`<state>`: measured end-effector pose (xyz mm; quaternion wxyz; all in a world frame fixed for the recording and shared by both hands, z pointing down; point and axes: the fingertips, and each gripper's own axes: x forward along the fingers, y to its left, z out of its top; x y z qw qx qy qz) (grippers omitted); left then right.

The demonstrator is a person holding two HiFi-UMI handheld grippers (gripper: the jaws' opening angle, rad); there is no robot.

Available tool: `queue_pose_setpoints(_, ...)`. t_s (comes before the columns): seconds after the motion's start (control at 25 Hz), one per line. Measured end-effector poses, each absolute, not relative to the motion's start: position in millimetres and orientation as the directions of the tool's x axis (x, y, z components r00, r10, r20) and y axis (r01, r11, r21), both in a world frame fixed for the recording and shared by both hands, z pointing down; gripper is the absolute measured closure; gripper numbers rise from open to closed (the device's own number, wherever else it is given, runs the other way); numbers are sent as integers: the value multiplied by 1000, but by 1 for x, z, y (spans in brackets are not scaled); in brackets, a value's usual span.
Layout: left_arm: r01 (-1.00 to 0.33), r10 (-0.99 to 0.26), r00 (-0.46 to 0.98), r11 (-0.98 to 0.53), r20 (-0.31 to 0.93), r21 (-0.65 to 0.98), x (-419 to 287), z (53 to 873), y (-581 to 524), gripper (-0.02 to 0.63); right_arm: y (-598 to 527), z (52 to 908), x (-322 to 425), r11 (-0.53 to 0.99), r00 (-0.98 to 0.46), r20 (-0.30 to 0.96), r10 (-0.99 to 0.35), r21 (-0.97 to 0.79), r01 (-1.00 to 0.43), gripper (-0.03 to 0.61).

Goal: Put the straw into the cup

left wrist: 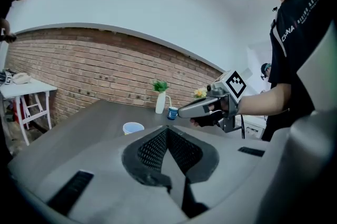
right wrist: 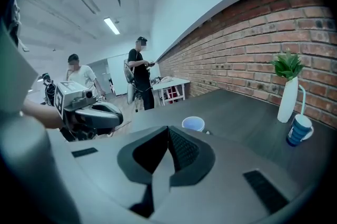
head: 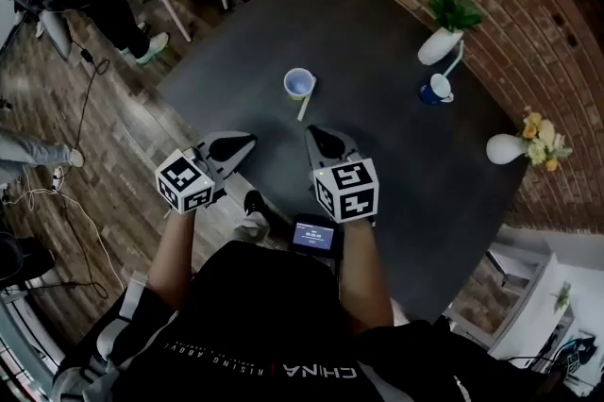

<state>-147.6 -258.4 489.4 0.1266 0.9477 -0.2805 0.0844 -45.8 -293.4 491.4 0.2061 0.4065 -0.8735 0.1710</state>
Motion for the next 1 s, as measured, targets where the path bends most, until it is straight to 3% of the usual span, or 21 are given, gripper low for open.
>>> queue_pose_setpoints(0.4,-449,-399,884,-869,243,209,-130,502,-298,611,-313,507,-36,525,-518,530,-671,-152,-837,572)
queue_pose_setpoints(1.0,-501,-444,853,-844,276,191,-86,500,-328,611,-349,503,-2,528,-564,526,-637,-235,-816,572)
